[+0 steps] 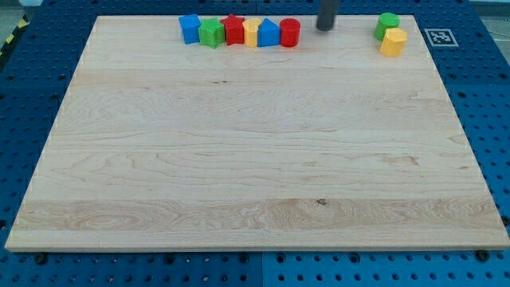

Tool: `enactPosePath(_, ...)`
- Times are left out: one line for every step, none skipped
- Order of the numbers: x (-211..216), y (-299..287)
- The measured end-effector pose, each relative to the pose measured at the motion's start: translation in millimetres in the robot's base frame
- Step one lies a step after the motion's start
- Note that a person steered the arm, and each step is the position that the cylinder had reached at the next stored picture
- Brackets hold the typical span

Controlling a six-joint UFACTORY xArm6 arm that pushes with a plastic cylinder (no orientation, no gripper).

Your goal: Move the yellow hexagon and red circle into the green circle

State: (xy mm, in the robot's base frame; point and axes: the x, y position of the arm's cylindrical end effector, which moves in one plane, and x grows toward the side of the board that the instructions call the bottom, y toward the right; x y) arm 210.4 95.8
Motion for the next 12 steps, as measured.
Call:
enactPosePath(-3, -63)
enactPosePath(2, -106)
enactPosePath(24, -97)
enactPosePath(45, -59)
enactPosePath(50, -10)
enactPosePath(44, 27)
enactPosePath(48, 16)
enactPosePath(48, -37)
enactPosePath(9, -49)
enactPosePath(-10, -16)
enactPosePath(-10, 28)
enactPosePath(-10, 70)
